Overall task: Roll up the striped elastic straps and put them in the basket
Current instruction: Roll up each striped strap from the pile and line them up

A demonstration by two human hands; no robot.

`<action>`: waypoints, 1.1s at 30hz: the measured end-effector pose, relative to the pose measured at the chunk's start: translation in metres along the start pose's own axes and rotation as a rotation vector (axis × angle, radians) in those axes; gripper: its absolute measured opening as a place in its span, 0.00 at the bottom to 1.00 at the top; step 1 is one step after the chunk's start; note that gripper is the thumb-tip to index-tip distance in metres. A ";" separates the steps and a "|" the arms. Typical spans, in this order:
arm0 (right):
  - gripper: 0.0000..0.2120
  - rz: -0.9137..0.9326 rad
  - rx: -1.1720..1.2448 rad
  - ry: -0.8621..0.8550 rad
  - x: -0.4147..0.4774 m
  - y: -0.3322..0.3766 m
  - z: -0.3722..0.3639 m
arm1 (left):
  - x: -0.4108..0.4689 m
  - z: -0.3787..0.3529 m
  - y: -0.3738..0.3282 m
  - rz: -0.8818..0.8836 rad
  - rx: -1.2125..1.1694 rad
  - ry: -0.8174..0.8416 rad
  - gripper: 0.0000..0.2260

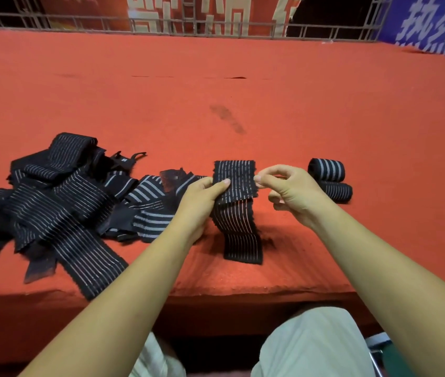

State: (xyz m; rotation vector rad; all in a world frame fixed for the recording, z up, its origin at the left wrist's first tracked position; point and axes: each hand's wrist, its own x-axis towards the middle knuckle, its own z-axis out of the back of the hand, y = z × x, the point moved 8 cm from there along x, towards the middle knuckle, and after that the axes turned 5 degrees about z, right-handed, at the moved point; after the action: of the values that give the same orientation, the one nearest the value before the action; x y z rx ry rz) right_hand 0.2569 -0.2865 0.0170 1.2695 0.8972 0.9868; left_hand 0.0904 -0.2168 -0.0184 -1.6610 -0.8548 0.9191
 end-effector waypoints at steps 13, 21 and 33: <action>0.08 0.368 -0.558 0.230 -0.004 0.015 -0.015 | -0.002 -0.006 0.010 0.120 -0.111 0.037 0.12; 0.05 0.166 -0.233 0.137 0.005 0.006 0.007 | 0.003 -0.009 0.015 -0.040 0.008 0.228 0.20; 0.02 -0.155 0.238 -0.222 0.029 -0.023 0.049 | 0.005 -0.006 0.044 0.110 0.142 0.209 0.13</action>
State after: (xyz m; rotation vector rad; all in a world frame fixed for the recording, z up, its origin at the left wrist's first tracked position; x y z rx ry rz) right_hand 0.3148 -0.2760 -0.0009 1.4541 0.9424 0.6159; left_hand 0.1025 -0.2255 -0.0602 -1.6586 -0.5494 0.8432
